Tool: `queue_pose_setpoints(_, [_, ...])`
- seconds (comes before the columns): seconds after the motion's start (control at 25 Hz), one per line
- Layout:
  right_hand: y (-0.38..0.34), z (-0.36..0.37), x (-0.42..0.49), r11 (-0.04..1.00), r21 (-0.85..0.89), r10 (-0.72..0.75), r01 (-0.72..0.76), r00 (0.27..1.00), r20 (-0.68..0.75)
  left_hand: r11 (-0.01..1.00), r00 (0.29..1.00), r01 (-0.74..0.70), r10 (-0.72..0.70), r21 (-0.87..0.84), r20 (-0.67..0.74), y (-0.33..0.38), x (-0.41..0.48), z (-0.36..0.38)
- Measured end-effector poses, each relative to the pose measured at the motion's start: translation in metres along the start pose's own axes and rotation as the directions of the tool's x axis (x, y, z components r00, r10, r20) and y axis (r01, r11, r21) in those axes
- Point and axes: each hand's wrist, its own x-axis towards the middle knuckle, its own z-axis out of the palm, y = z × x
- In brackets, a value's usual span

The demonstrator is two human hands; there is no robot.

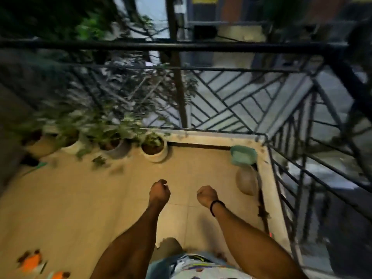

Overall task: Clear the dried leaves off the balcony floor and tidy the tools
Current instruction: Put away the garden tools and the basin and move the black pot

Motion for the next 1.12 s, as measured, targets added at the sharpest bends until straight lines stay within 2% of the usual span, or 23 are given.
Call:
queue_pose_setpoints(0.12, [-0.085,0.049,0.008,0.992,-0.061,-0.110,0.114,0.992,0.062,0.985,0.983,0.142,-0.151,-0.095,-0.100,-0.078,0.005,-0.062])
queue_pose_setpoints(0.24, [-0.173,0.108,0.013,0.952,-0.160,-0.232,0.260,0.957,0.177,0.960,0.946,0.225,-0.256,-0.164,-0.200,-0.157,0.007,-0.122])
queue_pose_setpoints(0.52, [-0.354,0.247,0.007,0.817,-0.284,-0.374,0.502,0.836,0.402,0.821,0.768,0.436,-0.553,-0.368,-0.324,-0.305,-0.007,-0.239])
queue_pose_setpoints(0.72, [-0.456,0.311,0.041,0.714,-0.359,-0.356,0.600,0.754,0.552,0.720,0.621,0.505,-0.686,-0.475,-0.379,-0.376,0.026,-0.283])
queue_pose_setpoints(1.0, [-0.618,0.371,0.102,0.560,-0.402,-0.367,0.724,0.652,0.663,0.554,0.436,0.576,-0.830,-0.601,-0.347,-0.447,0.093,-0.354])
queue_pose_setpoints(1.12, [-0.682,0.402,0.123,0.556,-0.391,-0.362,0.733,0.637,0.680,0.499,0.388,0.588,-0.865,-0.637,-0.319,-0.479,0.128,-0.387])
